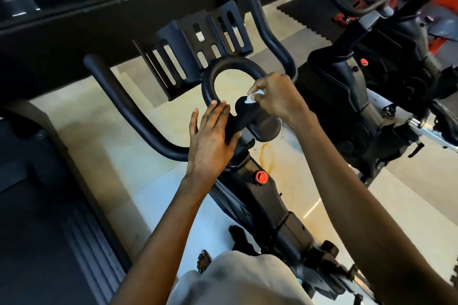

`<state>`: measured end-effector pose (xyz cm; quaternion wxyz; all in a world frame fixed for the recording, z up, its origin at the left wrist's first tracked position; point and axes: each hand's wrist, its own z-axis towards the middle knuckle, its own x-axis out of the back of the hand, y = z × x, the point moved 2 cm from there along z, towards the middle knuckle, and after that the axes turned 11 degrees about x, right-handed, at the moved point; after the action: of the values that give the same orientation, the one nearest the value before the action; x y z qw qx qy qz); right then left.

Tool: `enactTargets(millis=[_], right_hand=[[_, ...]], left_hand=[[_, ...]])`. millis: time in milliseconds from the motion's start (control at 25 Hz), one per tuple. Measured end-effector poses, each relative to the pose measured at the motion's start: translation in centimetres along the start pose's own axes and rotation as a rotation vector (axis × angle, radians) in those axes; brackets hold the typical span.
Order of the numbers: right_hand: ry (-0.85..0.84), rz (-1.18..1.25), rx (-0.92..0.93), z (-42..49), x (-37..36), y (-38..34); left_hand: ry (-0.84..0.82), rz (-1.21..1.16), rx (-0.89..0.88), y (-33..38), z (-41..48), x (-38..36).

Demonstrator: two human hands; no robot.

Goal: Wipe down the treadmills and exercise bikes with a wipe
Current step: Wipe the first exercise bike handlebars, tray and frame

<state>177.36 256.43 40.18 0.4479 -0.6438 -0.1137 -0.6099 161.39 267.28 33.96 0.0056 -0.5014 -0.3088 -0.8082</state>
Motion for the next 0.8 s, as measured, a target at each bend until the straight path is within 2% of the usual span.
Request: enactTargets(millis=[320, 600, 680, 800], right_hand=[[-0.177, -0.032, 0.11, 2.3, -1.6, -1.9], [0.018, -0.057, -0.019, 0.2, -0.3, -1.1], [0.038, -0.022, -0.032, -1.3, -0.3, -1.4], [0.155, 0.089, -0.174, -3.1, 0.4, -0.5]], left_hand=[[-0.062, -0.036, 0.086, -0.4, -0.5, 0.1], [-0.101, -0.054, 0.091, -0.5, -0.4, 0.3], [-0.105, -0.066, 0.091, -0.6, -0.3, 0.2], [-0.135, -0.099, 0.094, -0.7, -0.4, 0.3]])
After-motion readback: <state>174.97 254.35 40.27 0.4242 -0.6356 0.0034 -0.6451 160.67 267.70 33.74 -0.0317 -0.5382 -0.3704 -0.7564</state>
